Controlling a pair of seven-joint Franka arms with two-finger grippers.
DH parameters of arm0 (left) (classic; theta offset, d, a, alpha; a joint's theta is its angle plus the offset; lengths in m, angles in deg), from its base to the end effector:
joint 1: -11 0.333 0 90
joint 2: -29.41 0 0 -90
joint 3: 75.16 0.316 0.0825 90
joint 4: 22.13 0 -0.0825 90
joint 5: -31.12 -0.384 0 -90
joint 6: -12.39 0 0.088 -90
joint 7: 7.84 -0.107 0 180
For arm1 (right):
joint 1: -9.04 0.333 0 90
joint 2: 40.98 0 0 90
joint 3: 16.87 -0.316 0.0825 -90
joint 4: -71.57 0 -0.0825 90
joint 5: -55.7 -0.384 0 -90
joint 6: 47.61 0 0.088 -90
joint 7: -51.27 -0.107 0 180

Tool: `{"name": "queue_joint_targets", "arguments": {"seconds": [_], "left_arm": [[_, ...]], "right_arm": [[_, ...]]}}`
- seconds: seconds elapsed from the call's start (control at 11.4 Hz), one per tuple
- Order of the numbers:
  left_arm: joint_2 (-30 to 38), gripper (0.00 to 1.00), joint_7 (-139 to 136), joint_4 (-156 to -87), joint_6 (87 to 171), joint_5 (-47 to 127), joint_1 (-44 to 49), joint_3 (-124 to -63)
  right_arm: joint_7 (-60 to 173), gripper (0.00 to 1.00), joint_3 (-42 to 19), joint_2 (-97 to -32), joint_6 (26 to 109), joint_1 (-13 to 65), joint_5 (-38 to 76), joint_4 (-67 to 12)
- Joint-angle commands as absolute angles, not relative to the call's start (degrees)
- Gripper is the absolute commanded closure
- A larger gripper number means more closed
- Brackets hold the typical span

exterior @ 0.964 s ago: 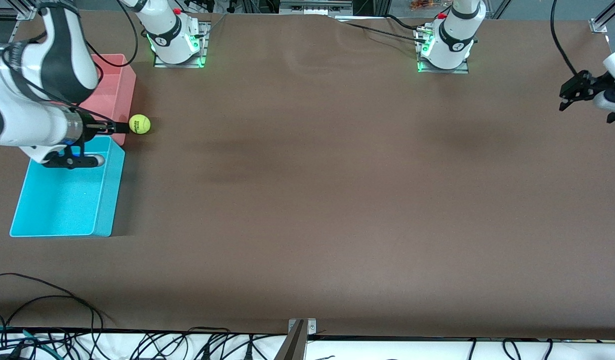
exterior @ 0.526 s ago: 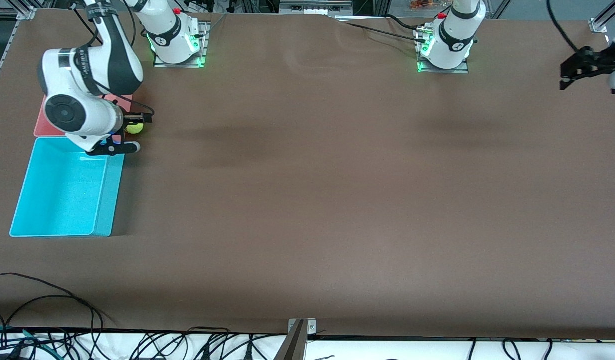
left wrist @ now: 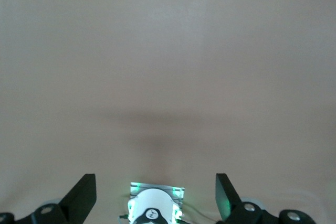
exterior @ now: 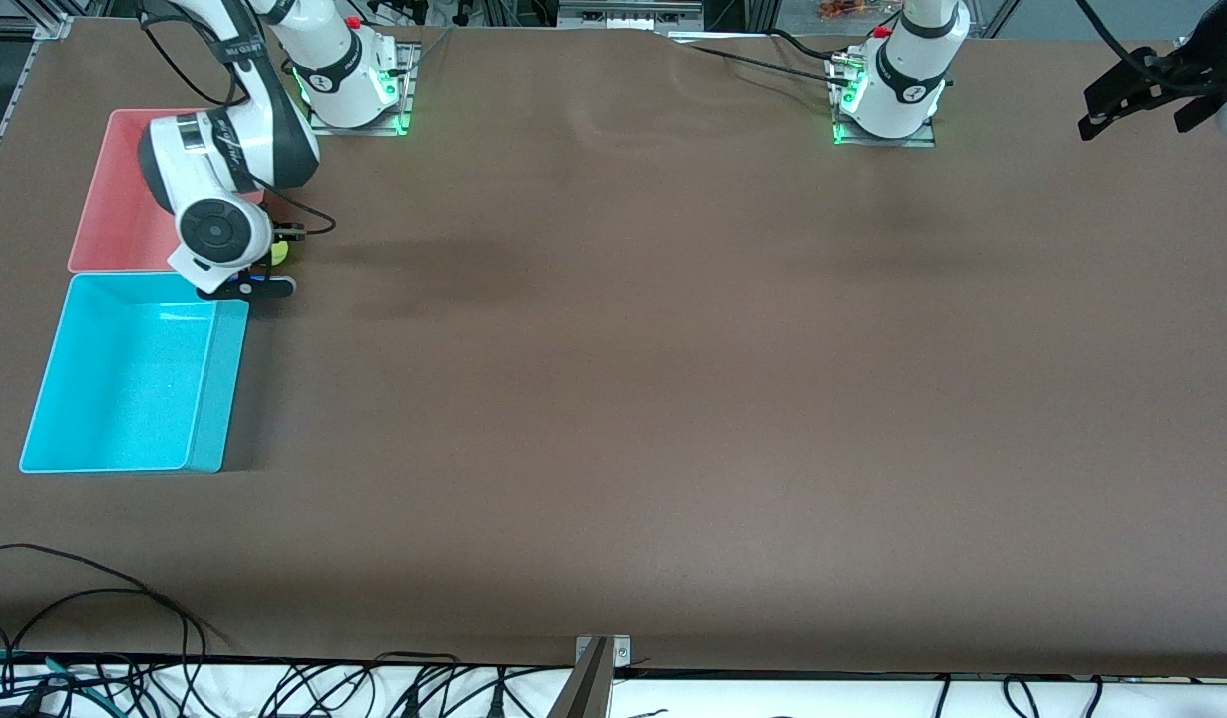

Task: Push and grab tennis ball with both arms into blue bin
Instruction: 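Close the right gripper around the tennis ball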

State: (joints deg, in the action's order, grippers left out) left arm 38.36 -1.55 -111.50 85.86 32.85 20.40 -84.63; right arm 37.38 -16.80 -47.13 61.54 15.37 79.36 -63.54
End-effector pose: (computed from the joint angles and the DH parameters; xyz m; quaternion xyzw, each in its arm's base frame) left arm 0.4724 -0.0125 0.6852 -0.9967 -0.0525 0.0617 0.0014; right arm 0.4434 0.0195 0.2568 0.9464 0.0553 -0.2372 0.2123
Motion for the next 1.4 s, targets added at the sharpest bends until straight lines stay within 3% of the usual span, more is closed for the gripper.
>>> {"name": "queue_joint_targets", "arguments": {"seconds": [0.0, 0.7, 1.31], "left_arm": [[36.6, 0.0, -0.7, -109.1, 83.6, 41.3, 22.4, -79.8], [36.6, 0.0, -1.3, -109.9, 87.5, 32.2, 15.0, -81.8], [34.8, 0.0, -1.3, -110.8, 96.2, 32.6, 14.9, -81.6]], "right_arm": [[29.0, 0.0, -17.8, -54.3, 63.5, 18.3, 85.3, -63.9], [19.0, 0.0, -17.8, -62.1, 62.9, 21.8, 95.4, -64.3], [18.9, 0.0, -17.0, -62.6, 63.6, 21.1, 98.4, -65.7]]}}
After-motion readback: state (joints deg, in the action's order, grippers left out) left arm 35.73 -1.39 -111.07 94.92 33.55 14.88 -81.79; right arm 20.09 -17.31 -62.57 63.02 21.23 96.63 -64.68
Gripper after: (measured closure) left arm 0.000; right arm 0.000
